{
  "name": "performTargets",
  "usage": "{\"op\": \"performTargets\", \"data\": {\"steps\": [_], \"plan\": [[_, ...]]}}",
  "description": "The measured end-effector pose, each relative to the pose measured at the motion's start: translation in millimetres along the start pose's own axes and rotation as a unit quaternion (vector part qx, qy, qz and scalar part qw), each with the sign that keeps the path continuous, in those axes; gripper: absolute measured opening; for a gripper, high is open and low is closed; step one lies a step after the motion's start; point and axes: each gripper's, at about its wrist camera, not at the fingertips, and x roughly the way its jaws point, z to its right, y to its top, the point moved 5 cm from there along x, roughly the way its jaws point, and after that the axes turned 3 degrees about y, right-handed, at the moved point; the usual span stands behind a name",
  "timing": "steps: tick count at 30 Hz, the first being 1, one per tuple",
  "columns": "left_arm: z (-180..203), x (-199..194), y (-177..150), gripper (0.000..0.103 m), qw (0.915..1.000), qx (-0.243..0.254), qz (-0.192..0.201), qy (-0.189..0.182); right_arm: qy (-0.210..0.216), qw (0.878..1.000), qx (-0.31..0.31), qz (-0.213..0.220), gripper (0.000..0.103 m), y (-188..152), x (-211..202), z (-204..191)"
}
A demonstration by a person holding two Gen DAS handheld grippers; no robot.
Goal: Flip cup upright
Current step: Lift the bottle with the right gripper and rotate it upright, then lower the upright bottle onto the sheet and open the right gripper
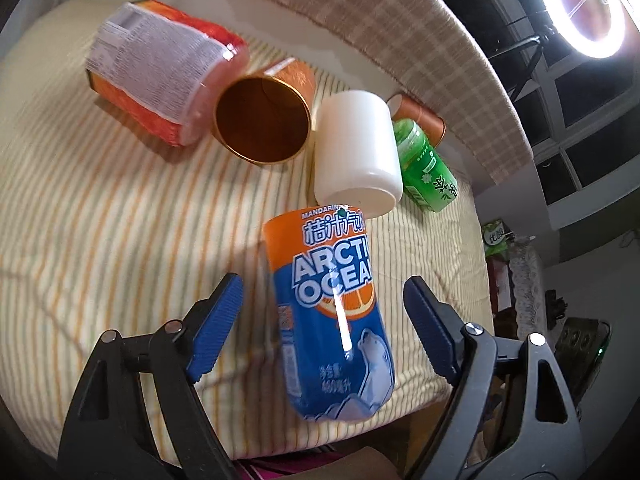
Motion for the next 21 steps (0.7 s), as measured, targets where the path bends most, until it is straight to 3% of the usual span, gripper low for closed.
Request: {"op": "performTargets", "data": {"steps": [4,11,21], "plan": [[-2,12,3,0.084,0.9999,-0.006,-0.012,-0.001,-0.004,1.000,0.003,0.002,0.081,0,-1,3],[-3,25,4,0.066,0.9997,-0.003,-0.024,0.003,-0.005,1.000,0.005,0.000,0.084,-2,1,5],[16,16,1,0.064,0.9990,0.039,0.007,0.023,-0.005,1.000,0.013,0.002,0.084,-3,0,6]]}}
